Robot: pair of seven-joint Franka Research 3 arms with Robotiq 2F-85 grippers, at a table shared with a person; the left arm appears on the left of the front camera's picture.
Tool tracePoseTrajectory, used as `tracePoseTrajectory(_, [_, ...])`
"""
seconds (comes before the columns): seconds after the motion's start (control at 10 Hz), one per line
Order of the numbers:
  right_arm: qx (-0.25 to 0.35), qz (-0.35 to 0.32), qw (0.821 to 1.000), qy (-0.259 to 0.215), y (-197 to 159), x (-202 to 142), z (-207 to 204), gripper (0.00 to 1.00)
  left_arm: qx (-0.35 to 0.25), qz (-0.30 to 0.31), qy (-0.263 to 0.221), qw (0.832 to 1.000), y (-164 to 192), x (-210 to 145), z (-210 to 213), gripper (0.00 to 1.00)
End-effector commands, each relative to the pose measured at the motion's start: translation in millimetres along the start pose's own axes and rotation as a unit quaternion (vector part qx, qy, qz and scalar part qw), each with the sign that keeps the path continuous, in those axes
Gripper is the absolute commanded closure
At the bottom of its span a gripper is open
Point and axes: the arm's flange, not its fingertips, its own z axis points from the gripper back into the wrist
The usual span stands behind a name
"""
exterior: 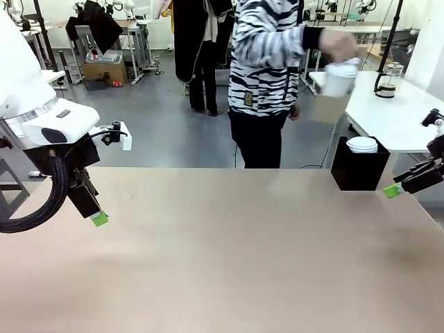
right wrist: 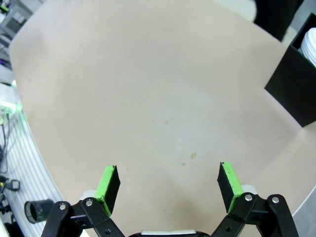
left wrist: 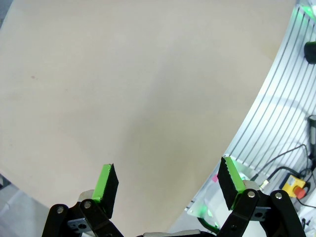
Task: Pour a drink into a cup and package it in a carrier.
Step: Insert the held 600 ml Paper Cup into the Cup Carrier.
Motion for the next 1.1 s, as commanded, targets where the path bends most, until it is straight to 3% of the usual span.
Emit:
tracePoseTrajectory(0.0, [0.002, 0.013, 1.000, 0.001, -2.8, -0.5, 2.4, 0.00, 0.010, 0.002, 0.004, 1.000, 1.6, -0.9, 0.1, 0.00])
tracePoseTrajectory(1.0, [0.002, 0.013, 1.000, 0.001, -2.8, -0.5, 2.4, 0.00, 0.010, 0.002, 0.004, 1.000, 1.6, -0.9, 0.1, 0.00])
